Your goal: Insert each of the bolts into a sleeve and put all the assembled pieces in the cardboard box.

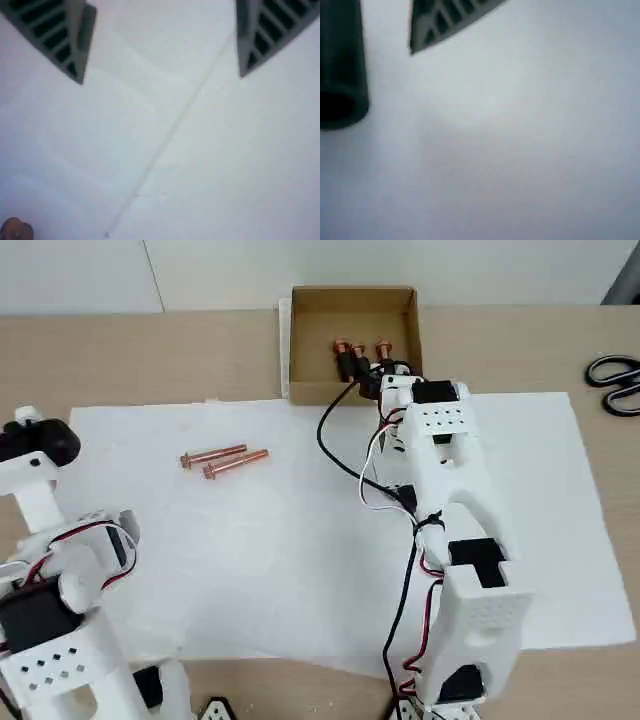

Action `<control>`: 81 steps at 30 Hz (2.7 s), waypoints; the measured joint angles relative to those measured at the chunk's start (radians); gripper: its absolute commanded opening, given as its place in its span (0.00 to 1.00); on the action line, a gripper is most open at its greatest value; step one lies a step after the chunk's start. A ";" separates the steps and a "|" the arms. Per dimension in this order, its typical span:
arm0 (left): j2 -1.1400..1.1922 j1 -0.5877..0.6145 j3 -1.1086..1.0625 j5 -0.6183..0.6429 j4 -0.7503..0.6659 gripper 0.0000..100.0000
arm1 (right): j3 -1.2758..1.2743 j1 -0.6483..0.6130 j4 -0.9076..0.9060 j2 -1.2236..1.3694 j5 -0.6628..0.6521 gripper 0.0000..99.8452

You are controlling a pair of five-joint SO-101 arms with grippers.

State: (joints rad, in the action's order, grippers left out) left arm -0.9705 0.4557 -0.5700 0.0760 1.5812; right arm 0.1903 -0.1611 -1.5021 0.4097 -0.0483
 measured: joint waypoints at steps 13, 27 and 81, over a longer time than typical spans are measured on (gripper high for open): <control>0.000 0.000 0.000 0.000 0.000 0.19 | 0.003 0.006 0.055 0.106 0.003 0.08; 0.000 0.000 0.040 0.000 0.040 0.19 | 0.241 -0.002 -0.144 0.083 -0.060 0.00; 1.840 -0.442 1.300 -0.868 0.015 0.18 | 0.301 0.072 -0.195 -0.109 -0.115 0.00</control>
State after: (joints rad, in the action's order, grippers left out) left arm 0.8692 0.0138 0.7296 -0.7925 1.5965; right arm 0.4910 -0.0890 -1.6970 0.3007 -0.1634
